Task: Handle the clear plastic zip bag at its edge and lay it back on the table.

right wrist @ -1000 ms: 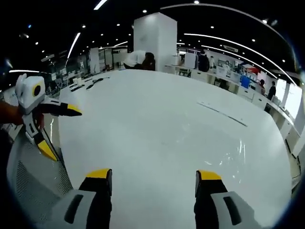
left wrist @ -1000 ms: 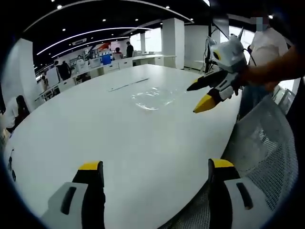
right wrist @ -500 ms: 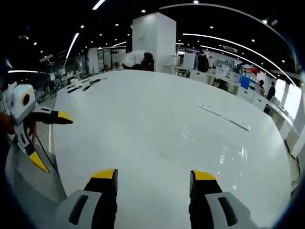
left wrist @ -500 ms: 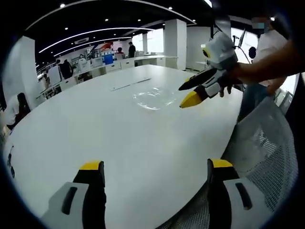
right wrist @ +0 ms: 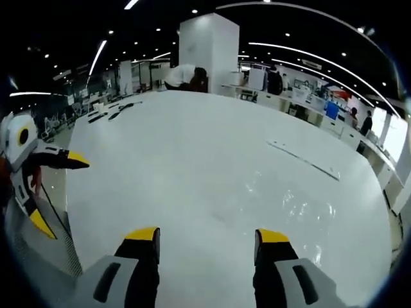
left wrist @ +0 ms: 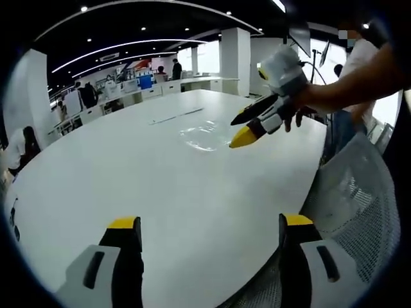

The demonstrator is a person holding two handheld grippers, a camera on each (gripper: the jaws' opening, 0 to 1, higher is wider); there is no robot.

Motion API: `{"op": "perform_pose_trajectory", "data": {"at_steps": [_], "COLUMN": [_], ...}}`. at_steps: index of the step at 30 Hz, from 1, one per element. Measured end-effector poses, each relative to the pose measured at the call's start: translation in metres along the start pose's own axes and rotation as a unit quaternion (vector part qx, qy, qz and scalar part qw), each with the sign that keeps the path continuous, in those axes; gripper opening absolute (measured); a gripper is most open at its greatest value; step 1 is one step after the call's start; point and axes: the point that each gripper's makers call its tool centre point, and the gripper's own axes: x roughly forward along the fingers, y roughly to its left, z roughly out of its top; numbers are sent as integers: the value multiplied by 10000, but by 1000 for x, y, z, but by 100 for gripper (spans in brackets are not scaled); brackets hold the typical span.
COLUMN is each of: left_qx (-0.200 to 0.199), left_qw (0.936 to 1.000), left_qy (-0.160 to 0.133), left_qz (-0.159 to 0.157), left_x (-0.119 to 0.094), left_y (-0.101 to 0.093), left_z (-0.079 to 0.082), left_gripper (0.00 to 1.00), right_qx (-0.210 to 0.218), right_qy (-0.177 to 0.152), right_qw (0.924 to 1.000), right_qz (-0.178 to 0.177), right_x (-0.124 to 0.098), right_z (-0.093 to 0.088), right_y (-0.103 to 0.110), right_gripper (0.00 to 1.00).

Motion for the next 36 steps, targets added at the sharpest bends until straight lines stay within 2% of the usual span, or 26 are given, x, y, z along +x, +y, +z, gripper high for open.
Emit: {"op": "perform_pose_trajectory", "data": {"at_steps": [6, 12, 14, 19, 26, 30, 36], "left_qx": [-40, -13, -46, -11, 15, 16, 5], "left_qw": [10000, 10000, 10000, 10000, 9999, 9999, 9999], "left_qy": [39, 21, 41, 84, 126, 123, 141], "left_qz": [4, 20, 23, -8, -5, -13, -27], "left_x": [-3, -6, -7, -8, -8, -8, -6], "left_y": [-1, -2, -2, -6, -5, -5, -4], "left_z": [1, 6, 5, 5, 7, 7, 6], "left_gripper": [86, 86, 85, 84, 83, 82, 81], "right_qx": [68, 124, 195, 782, 1207, 1256, 1142], "right_qy": [42, 125, 141, 11, -19, 23, 219], "right_qw": [9999, 9996, 9995, 9968, 9921, 9914, 9924], "right_qz": [-74, -217, -184, -149, -328, -375, -406], "right_x": [9, 19, 23, 31, 41, 46, 58], "right_z": [2, 0, 0, 6, 8, 9, 3], "right_y": [-1, -6, -3, -4, -22, -26, -20], "right_gripper": [52, 42, 42, 41, 36, 35, 30]}}
